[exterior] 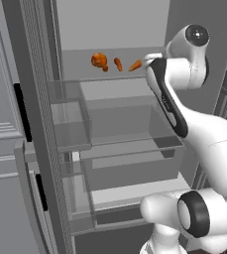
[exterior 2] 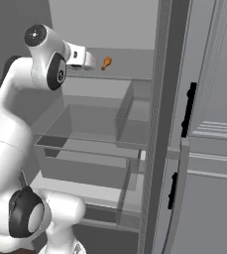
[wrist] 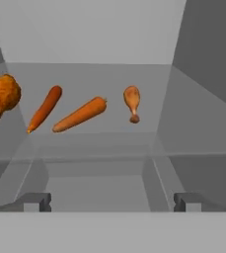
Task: Place one carrot and one chicken drumstick in each tupperware on the nearby counter, to pack two identical lunches.
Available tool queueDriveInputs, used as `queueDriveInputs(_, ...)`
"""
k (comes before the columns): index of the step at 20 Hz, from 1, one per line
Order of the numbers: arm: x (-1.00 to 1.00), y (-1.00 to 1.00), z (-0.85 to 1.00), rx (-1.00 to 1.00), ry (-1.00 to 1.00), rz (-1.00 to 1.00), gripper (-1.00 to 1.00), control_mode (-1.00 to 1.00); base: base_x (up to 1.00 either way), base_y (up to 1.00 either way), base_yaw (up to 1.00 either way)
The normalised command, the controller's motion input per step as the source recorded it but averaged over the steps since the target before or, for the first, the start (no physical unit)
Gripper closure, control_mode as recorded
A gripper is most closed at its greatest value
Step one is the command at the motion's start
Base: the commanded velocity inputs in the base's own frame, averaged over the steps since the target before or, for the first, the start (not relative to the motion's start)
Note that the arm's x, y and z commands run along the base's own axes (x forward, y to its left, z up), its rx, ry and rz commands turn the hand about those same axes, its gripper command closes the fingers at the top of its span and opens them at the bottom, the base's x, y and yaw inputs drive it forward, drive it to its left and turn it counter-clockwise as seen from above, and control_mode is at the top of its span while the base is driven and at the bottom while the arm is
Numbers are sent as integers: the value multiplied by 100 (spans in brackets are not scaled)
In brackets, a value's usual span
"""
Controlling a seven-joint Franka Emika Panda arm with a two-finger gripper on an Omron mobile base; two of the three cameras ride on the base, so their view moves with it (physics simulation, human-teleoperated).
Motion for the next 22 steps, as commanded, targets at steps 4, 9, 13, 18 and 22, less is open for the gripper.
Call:
queueDriveInputs(4, 88, -55, 0, 4, 0, -9, -100, -100, 0, 0, 0)
queueDriveInputs(9, 86, -11, -4, 0, 3, 0, -100, -100, 0, 0, 0)
queueDriveInputs(13, 55, 0, -8, 0, 7, 4, -100, -100, 0, 0, 0)
queueDriveInputs(18, 15, -7, -17, 0, 0, 5, -100, -100, 0, 0, 0)
queueDriveInputs(22, 32, -3, -51, 0, 0, 7, -100, -100, 0, 0, 0)
